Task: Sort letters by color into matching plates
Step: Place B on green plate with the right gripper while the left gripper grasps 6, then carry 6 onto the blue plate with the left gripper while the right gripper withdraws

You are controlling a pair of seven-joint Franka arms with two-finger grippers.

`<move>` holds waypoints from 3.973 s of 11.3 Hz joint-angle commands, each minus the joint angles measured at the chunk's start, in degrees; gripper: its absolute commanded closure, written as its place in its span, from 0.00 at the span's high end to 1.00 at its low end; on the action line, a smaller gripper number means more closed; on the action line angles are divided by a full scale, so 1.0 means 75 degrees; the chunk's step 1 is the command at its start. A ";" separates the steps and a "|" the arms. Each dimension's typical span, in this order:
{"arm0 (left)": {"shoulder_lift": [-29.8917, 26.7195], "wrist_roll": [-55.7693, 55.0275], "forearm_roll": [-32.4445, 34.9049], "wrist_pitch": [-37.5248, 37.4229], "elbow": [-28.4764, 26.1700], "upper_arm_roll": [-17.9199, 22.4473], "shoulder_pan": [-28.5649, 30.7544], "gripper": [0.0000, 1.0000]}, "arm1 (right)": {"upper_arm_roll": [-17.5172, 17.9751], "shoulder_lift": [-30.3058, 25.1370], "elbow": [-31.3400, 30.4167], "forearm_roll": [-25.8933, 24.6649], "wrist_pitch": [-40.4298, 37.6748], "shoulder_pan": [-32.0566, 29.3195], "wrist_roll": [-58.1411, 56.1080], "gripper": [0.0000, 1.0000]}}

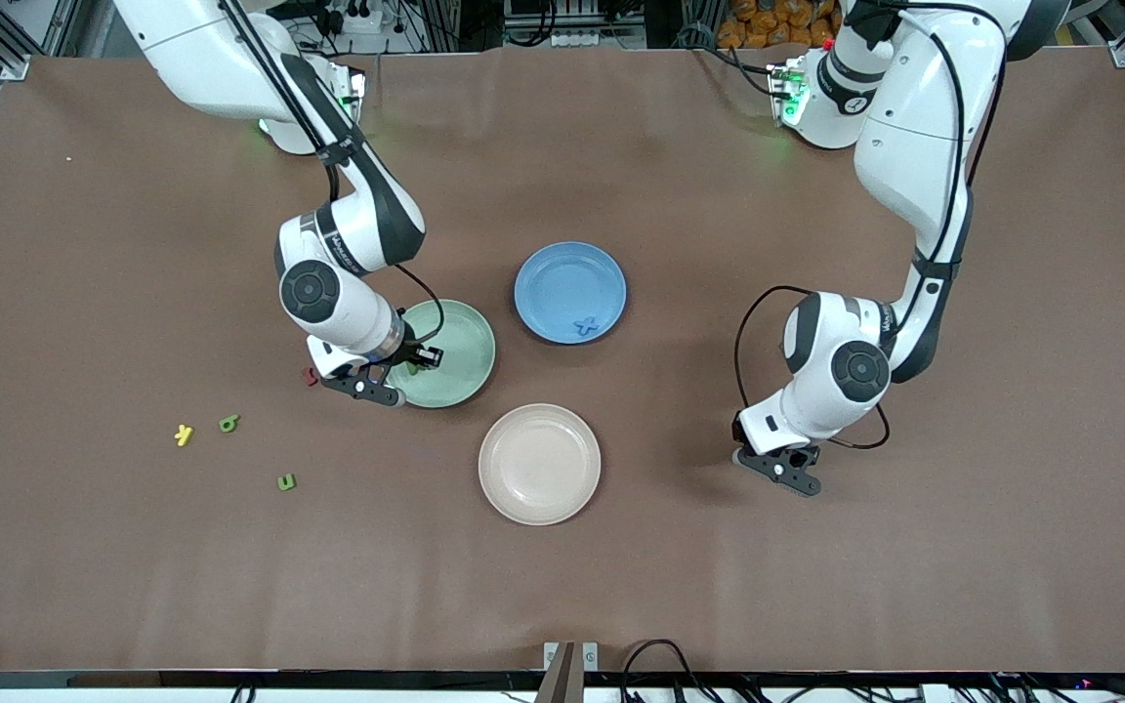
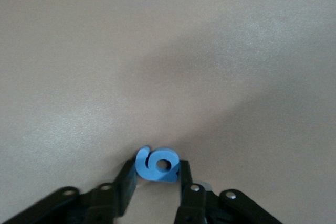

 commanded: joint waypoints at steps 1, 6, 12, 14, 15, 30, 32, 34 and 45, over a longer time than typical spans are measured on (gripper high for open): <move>0.0281 -0.0053 0.0124 -0.0078 0.0224 0.0049 -0.0103 0.16 | -0.0001 0.0067 0.0205 0.0016 -0.0143 -0.0088 -0.0003 1.00; 0.0210 -0.0111 0.0101 -0.0147 0.0224 0.0049 -0.0138 0.00 | -0.0048 -0.0027 0.0426 -0.0229 -0.0506 -0.0626 -0.0765 1.00; 0.0000 -0.0883 0.0124 -0.0429 0.0189 0.0271 -0.0583 0.00 | -0.0937 -0.0027 0.1047 -0.0523 -0.1466 -0.1225 -0.1328 1.00; -0.0059 -0.1351 0.0112 -0.0779 0.0212 0.0574 -0.0956 0.00 | -0.1231 -0.0015 0.1095 -0.0523 -0.1433 -0.1412 -0.1340 1.00; -0.0117 -0.1458 0.0124 -0.0874 0.0201 0.0599 -0.1040 0.00 | -0.1290 -0.0015 0.1119 -0.0523 -0.1386 -0.1540 -0.1328 1.00; -0.0926 -0.6727 0.0018 -0.1835 0.0143 -0.0782 -0.2165 0.00 | -0.2052 0.0301 0.1107 -0.0418 -0.0448 -0.2268 -0.1199 1.00; -0.0938 -0.8190 0.0088 -0.1976 0.0154 -0.1005 -0.2457 0.00 | -0.2052 0.0301 0.1107 -0.0359 -0.0424 -0.2362 -0.1187 1.00; -0.0927 -0.9189 0.0124 -0.1976 0.0131 -0.1263 -0.2540 0.00 | -0.2052 0.0313 0.1096 -0.0464 -0.0424 -0.2420 -0.1234 1.00; -0.0786 -1.1268 0.0933 -0.1941 -0.0198 -0.1814 -0.2927 0.00 | -0.2158 0.0640 0.0978 0.0238 0.0243 -0.2234 0.2489 1.00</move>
